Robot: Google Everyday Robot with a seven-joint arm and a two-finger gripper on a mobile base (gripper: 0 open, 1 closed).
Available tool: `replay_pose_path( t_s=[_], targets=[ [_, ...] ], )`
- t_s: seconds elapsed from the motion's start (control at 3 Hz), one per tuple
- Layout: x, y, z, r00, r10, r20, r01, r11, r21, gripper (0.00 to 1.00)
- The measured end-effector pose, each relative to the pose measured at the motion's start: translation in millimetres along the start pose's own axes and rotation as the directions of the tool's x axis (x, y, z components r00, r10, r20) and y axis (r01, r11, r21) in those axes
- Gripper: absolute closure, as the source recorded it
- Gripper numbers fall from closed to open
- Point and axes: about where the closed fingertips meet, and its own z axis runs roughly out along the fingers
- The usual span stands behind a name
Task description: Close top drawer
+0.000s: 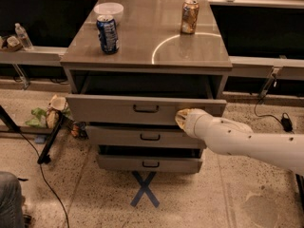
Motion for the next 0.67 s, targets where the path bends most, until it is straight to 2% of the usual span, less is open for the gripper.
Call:
replay_pose_path(
  t_s=[0.67],
  targets=[
    [14,-9,33,1.0,-0.009,-0.001,0.009,0.9996,0.027,1.0]
  ],
)
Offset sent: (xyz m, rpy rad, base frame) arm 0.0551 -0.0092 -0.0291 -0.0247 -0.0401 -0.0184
